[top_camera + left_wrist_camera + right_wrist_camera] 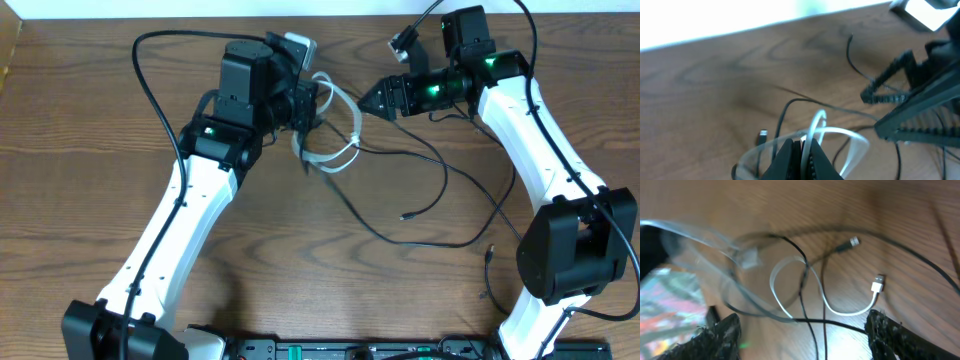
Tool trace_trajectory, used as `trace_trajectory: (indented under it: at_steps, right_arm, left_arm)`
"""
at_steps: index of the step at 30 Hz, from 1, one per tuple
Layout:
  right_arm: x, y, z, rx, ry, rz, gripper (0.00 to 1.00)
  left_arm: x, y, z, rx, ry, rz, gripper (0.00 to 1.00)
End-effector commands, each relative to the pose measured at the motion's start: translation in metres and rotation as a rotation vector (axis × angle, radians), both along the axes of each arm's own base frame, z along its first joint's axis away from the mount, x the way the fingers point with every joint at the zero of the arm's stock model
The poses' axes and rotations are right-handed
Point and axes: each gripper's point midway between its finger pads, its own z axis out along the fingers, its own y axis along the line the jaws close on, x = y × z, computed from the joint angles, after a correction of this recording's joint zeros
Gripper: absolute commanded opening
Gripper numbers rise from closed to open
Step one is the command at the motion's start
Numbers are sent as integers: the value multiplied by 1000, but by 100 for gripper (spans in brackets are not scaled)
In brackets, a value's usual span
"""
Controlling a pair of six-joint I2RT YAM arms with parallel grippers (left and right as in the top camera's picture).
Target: Untangle cables
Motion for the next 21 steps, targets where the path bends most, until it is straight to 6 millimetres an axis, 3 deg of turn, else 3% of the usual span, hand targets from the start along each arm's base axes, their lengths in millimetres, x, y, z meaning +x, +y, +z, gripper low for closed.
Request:
trace_trajectory:
  at_steps: [1, 9, 17, 21]
  right_arm:
    - [-8, 8, 24, 99, -45, 80, 78]
    - [-14, 13, 26, 112, -83, 134, 82]
    - [-30, 40, 17, 46, -244, 299, 86]
    - [-37, 55, 0, -6, -285, 365, 84]
  left_arm:
    - [1, 11, 7, -37, 18, 59, 7]
    - [10, 27, 13, -147, 65, 180, 7]
    - [6, 12, 24, -250, 82, 122, 7]
    - [5, 10, 25, -263, 90, 121, 7]
